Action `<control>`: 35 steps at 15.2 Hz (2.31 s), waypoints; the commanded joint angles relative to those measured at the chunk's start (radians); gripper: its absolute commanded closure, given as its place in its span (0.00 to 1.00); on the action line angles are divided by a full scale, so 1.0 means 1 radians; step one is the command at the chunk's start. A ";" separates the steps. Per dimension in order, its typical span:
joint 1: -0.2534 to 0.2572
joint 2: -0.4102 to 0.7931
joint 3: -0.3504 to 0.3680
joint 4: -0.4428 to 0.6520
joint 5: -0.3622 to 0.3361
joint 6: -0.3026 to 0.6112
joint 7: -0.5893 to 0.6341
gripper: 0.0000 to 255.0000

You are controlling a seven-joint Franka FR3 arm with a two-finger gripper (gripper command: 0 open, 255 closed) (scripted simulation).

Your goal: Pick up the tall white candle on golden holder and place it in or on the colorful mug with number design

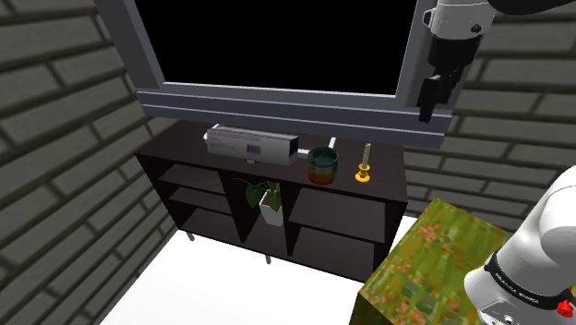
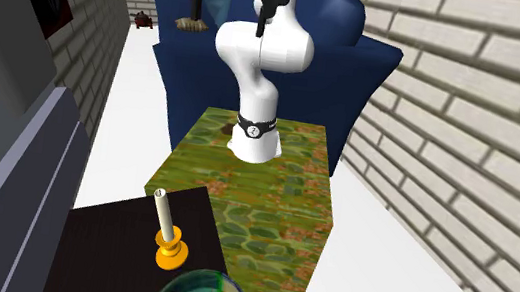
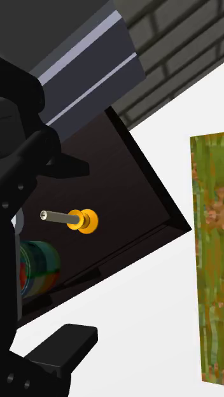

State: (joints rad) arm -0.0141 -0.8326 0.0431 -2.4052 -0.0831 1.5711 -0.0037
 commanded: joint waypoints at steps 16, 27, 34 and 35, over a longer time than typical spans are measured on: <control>-0.042 0.143 -0.099 -0.461 -0.020 0.933 0.031 0.00; -0.037 0.511 -0.142 -0.472 -0.011 1.418 0.028 0.00; -0.034 0.547 -0.144 -0.465 -0.009 1.447 0.028 0.00; -0.034 0.547 -0.144 -0.465 -0.009 1.447 0.028 0.00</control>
State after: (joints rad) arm -0.0486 -0.2858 -0.1005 -2.8705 -0.0924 3.0179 0.0240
